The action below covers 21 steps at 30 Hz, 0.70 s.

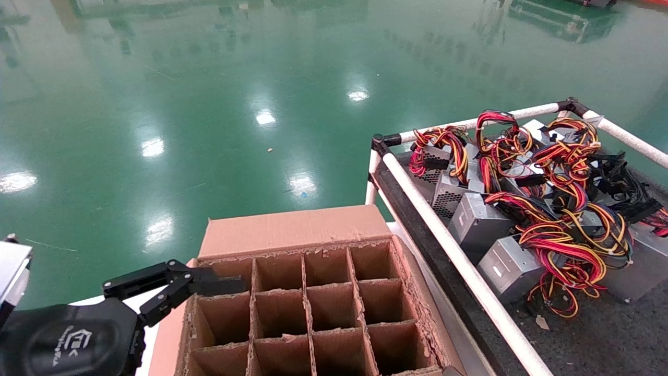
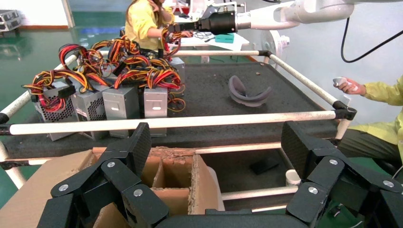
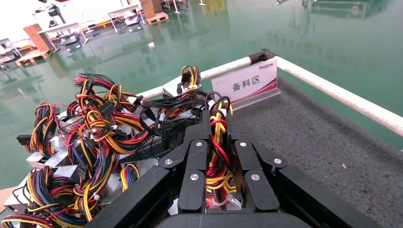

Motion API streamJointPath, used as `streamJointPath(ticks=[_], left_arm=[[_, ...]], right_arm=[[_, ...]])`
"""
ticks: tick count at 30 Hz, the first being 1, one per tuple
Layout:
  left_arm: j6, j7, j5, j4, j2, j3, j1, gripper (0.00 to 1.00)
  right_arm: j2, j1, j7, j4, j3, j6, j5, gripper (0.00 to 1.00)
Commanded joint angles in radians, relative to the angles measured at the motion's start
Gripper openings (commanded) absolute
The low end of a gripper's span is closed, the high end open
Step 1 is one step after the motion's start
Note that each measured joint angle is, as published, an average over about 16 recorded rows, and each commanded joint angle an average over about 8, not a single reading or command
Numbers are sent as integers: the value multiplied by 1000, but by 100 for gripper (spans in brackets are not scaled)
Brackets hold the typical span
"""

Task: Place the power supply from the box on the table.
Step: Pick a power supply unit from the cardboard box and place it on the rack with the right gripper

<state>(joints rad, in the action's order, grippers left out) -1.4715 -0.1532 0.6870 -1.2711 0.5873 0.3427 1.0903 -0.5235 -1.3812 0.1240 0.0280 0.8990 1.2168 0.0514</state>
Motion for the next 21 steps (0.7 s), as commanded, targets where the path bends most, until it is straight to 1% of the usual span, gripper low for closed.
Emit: streamJointPath(ticks=[1,21], left_arm=[[0,0,0,0,0,0,0,100],[0,0,0,0,0,0,0,100]], right_arm=[[-2,-1,1,-3,2,-6,2,100],[4,-6,-2,-3,1,3,3,100]])
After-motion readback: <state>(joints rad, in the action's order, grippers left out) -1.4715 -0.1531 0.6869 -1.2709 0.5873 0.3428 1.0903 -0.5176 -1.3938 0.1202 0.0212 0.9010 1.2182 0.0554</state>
